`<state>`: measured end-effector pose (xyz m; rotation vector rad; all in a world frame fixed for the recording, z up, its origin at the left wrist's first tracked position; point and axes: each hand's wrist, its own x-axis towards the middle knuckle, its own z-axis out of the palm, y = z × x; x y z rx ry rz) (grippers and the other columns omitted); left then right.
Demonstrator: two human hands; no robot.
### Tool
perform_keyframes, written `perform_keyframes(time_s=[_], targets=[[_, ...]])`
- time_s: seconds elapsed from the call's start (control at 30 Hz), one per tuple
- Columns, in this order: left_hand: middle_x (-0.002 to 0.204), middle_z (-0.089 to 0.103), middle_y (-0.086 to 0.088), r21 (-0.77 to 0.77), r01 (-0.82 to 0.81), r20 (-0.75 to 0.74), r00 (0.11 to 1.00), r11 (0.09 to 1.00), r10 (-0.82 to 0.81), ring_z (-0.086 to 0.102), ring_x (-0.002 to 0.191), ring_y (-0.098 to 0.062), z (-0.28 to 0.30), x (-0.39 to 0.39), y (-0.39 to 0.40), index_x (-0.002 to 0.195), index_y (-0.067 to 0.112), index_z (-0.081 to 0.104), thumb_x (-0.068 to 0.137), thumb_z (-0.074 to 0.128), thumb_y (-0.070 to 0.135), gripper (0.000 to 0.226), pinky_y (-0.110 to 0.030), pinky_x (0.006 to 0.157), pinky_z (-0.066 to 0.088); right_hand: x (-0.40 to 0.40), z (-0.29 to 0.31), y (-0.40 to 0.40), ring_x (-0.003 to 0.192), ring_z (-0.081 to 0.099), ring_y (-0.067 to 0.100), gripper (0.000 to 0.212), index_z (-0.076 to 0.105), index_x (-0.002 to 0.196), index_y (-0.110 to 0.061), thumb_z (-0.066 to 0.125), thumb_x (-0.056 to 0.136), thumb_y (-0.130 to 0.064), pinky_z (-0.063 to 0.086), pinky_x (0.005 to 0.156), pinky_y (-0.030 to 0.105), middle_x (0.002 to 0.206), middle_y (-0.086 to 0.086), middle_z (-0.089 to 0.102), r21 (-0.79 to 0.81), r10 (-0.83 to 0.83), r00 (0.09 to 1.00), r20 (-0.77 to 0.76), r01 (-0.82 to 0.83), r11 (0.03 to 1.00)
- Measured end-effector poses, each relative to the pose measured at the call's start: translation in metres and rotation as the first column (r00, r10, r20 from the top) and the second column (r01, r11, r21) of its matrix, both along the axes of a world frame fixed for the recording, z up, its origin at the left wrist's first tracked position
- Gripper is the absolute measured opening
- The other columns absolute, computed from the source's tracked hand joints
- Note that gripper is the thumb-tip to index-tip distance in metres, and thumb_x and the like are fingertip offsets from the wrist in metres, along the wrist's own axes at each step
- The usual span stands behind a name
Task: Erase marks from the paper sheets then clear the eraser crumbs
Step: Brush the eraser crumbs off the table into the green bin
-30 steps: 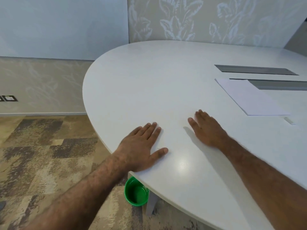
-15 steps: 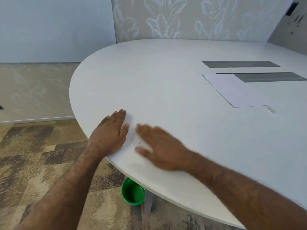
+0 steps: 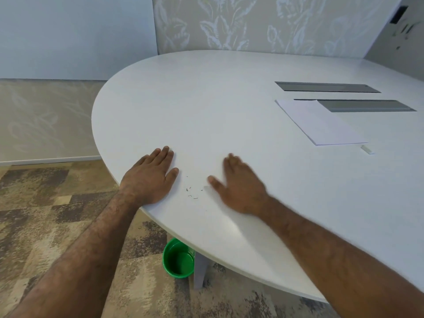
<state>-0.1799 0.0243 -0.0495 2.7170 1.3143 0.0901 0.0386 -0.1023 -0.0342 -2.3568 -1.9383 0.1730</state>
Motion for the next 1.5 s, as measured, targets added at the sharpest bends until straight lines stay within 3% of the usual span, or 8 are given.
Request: perform_keyframes(time_s=[0.13, 0.33, 0.67, 0.77, 0.87, 1.17, 1.37, 1.5], targets=[[0.165, -0.011, 0.008, -0.005, -0.006, 0.006, 1.000, 1.000, 0.006, -0.009, 0.151, -0.006, 0.002, 0.001, 0.000, 0.157, 0.022, -0.006, 0.100, 0.004, 0.054, 0.066, -0.030, 0.123, -0.002, -0.018, 0.002, -0.015, 0.149, 0.002, 0.017, 0.093, 0.005, 0.153, -0.009, 0.010, 0.087, -0.074, -0.003, 0.116, 0.025, 0.163, 0.007, 0.002, 0.043, 0.171, 0.980, -0.102, -0.168, 0.985], [0.165, -0.010, 0.006, -0.010, 0.002, 0.015, 1.000, 1.000, -0.002, -0.008, 0.151, -0.008, 0.001, 0.002, -0.001, 0.158, 0.021, -0.005, 0.102, 0.006, 0.052, 0.065, -0.030, 0.123, -0.002, 0.086, 0.006, -0.005, 0.150, 0.005, 0.023, 0.096, 0.009, 0.152, -0.004, 0.013, 0.087, -0.074, 0.004, 0.121, 0.040, 0.162, 0.013, 0.005, -0.015, -0.338, 0.941, 0.029, 0.339, 0.941], [0.165, -0.010, 0.007, 0.001, 0.002, 0.026, 1.000, 1.000, -0.002, -0.008, 0.151, -0.008, 0.002, 0.001, -0.001, 0.157, 0.022, -0.005, 0.102, 0.007, 0.053, 0.065, -0.031, 0.123, -0.001, 0.003, 0.002, -0.016, 0.148, 0.000, 0.003, 0.087, 0.000, 0.153, -0.022, 0.004, 0.086, -0.077, -0.005, 0.116, 0.019, 0.162, -0.008, 0.000, 0.000, 0.387, 0.919, -0.070, -0.388, 0.922], [0.165, -0.009, 0.006, -0.001, -0.001, 0.033, 0.999, 1.000, 0.001, -0.007, 0.151, -0.008, 0.001, 0.002, -0.001, 0.157, 0.022, -0.005, 0.102, 0.007, 0.053, 0.065, -0.031, 0.123, -0.001, 0.038, 0.012, 0.008, 0.149, 0.009, 0.015, 0.076, 0.009, 0.153, -0.010, 0.022, 0.096, -0.059, 0.002, 0.119, 0.028, 0.162, 0.005, 0.007, 0.121, 0.117, 0.993, 0.003, -0.116, 0.986], [0.165, -0.009, 0.007, -0.007, 0.003, 0.031, 1.000, 1.000, -0.002, -0.007, 0.152, -0.009, 0.002, 0.002, -0.003, 0.158, 0.021, -0.005, 0.102, 0.007, 0.053, 0.065, -0.032, 0.123, -0.001, 0.065, 0.019, 0.020, 0.150, 0.006, 0.021, 0.082, 0.007, 0.152, -0.004, 0.020, 0.095, -0.061, 0.005, 0.121, 0.035, 0.162, 0.013, 0.004, -0.079, -0.176, 0.984, 0.038, 0.178, 0.981], [0.166, -0.008, 0.006, 0.003, 0.009, 0.035, 0.999, 1.000, -0.009, -0.006, 0.152, -0.008, 0.000, 0.001, 0.000, 0.158, 0.021, -0.005, 0.101, 0.007, 0.054, 0.066, -0.031, 0.123, 0.000, -0.061, 0.006, -0.019, 0.148, -0.001, 0.008, 0.086, 0.001, 0.154, -0.017, 0.005, 0.088, -0.074, -0.001, 0.117, 0.025, 0.163, -0.002, -0.001, 0.003, 0.451, 0.888, -0.088, -0.452, 0.892], [0.166, -0.009, 0.007, -0.015, 0.001, 0.039, 0.999, 1.000, 0.000, -0.007, 0.151, -0.008, 0.000, 0.000, -0.001, 0.158, 0.022, -0.005, 0.103, 0.007, 0.049, 0.062, -0.032, 0.124, -0.001, -0.022, 0.024, 0.026, 0.149, 0.002, 0.010, 0.073, 0.005, 0.154, -0.015, 0.018, 0.097, -0.058, 0.001, 0.120, 0.027, 0.163, 0.000, 0.001, -0.020, 0.206, 0.968, -0.147, -0.211, 0.977], [0.166, -0.009, 0.007, -0.018, 0.004, 0.040, 0.999, 1.000, -0.003, -0.007, 0.151, -0.007, 0.000, 0.000, 0.002, 0.158, 0.022, -0.005, 0.104, 0.008, 0.046, 0.060, -0.031, 0.123, -0.001, -0.043, 0.014, 0.012, 0.149, 0.001, 0.011, 0.077, 0.005, 0.154, -0.015, 0.010, 0.094, -0.063, 0.001, 0.119, 0.027, 0.163, 0.001, 0.001, -0.035, 0.411, 0.911, -0.028, -0.412, 0.911]])
